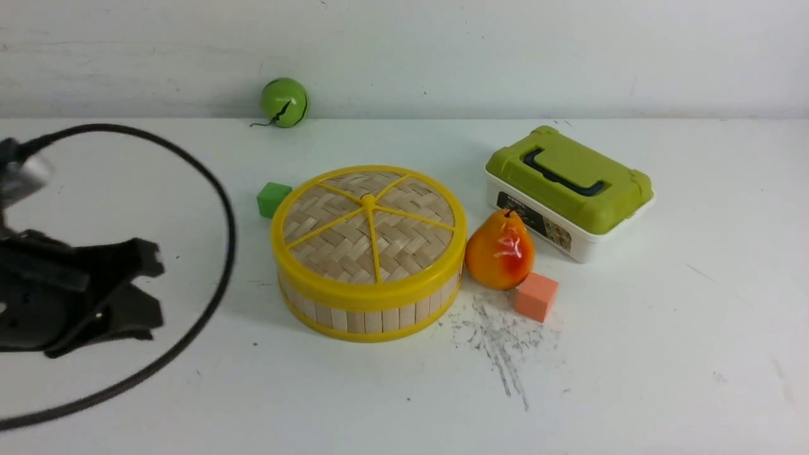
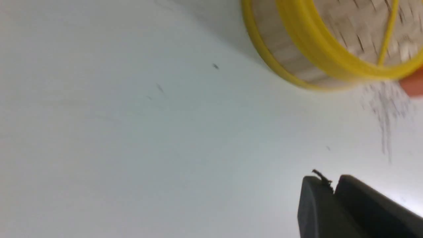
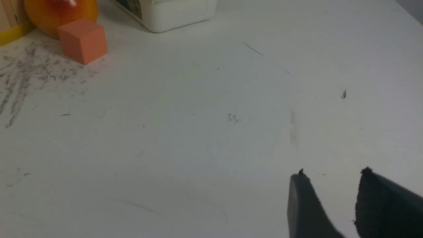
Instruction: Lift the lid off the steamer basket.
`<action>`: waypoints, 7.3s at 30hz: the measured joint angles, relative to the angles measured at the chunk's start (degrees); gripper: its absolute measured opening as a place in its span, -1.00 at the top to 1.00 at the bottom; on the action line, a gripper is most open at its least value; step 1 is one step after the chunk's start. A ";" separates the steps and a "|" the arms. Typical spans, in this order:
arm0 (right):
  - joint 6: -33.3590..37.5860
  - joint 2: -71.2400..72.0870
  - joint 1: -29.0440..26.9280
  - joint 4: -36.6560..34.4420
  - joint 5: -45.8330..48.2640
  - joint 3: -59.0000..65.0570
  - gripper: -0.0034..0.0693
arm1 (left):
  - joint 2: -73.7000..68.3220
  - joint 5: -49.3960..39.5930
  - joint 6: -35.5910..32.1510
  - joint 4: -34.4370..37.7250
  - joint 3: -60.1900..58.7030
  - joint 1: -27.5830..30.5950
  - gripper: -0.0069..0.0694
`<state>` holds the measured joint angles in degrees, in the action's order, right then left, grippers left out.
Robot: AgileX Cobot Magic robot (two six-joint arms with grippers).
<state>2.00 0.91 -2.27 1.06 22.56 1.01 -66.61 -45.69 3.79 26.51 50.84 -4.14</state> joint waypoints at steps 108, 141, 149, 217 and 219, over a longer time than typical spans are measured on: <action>0.00 0.00 0.00 0.00 0.00 0.00 0.25 | -50.20 7.50 16.44 -30.86 38.40 4.10 0.25; 0.00 0.00 0.00 0.00 0.00 0.00 0.25 | 45.33 11.15 -17.92 9.01 -10.10 4.08 0.85; 0.00 0.00 0.00 0.00 0.00 0.00 0.25 | 52.72 11.32 -17.89 7.84 -17.88 4.08 0.85; 0.00 0.00 0.00 0.00 0.00 0.00 0.25 | 67.55 21.33 3.51 -25.90 -52.08 2.55 0.79; 0.00 0.00 0.00 0.00 0.00 0.00 0.25 | 67.55 21.39 3.51 -25.90 -52.08 2.55 0.79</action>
<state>2.00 0.91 -2.27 1.06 22.56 1.01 0.94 -24.30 7.31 0.62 -1.24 -1.59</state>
